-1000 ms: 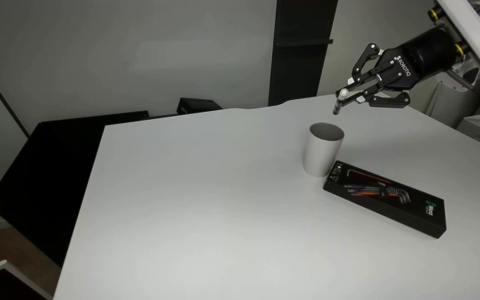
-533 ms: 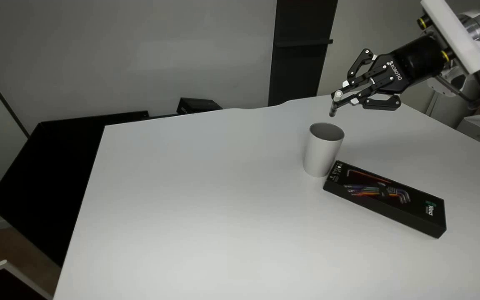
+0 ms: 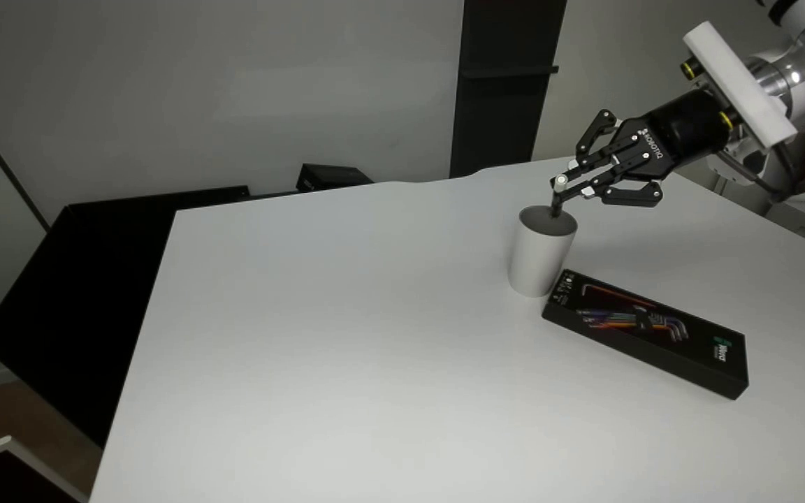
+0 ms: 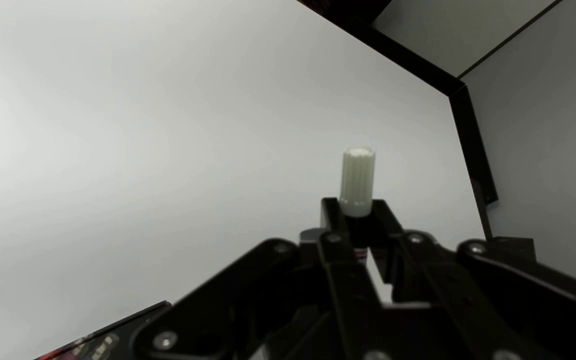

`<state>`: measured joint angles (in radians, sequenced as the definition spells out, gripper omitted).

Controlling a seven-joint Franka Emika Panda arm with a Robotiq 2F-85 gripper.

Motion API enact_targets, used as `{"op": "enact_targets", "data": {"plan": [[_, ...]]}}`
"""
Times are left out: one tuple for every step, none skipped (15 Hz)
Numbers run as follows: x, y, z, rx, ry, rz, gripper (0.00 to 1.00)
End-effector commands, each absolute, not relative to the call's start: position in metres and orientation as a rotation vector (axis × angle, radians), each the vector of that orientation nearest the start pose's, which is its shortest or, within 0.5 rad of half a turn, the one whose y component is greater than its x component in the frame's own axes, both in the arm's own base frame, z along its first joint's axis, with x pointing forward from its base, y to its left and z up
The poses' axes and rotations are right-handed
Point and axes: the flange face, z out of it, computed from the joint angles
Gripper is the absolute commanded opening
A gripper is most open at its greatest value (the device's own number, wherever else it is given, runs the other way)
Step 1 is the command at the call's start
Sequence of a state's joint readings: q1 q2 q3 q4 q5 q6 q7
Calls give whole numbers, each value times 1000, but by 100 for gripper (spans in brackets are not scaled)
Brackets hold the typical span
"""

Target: Put the marker into the mug.

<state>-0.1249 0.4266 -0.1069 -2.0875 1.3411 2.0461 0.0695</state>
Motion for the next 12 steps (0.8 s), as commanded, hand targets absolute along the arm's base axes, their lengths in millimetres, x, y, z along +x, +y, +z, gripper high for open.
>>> {"op": "enact_targets", "data": {"plan": [[568, -78, 210, -1680, 1317, 358, 7], [568, -79, 208, -1674, 1321, 364, 7], [568, -81, 206, -1669, 1329, 365, 7], [568, -82, 203, -1662, 1339, 371, 7], [568, -84, 201, -1658, 1346, 374, 7], [568, -85, 199, -1654, 1353, 378, 7], [568, -86, 198, -1651, 1359, 378, 7], [568, -87, 196, -1646, 1364, 380, 7], [569, -87, 195, -1641, 1369, 382, 7], [569, -87, 193, -1640, 1373, 383, 7], [570, -87, 192, -1643, 1378, 387, 7], [570, -86, 192, -1648, 1381, 388, 53]]}}
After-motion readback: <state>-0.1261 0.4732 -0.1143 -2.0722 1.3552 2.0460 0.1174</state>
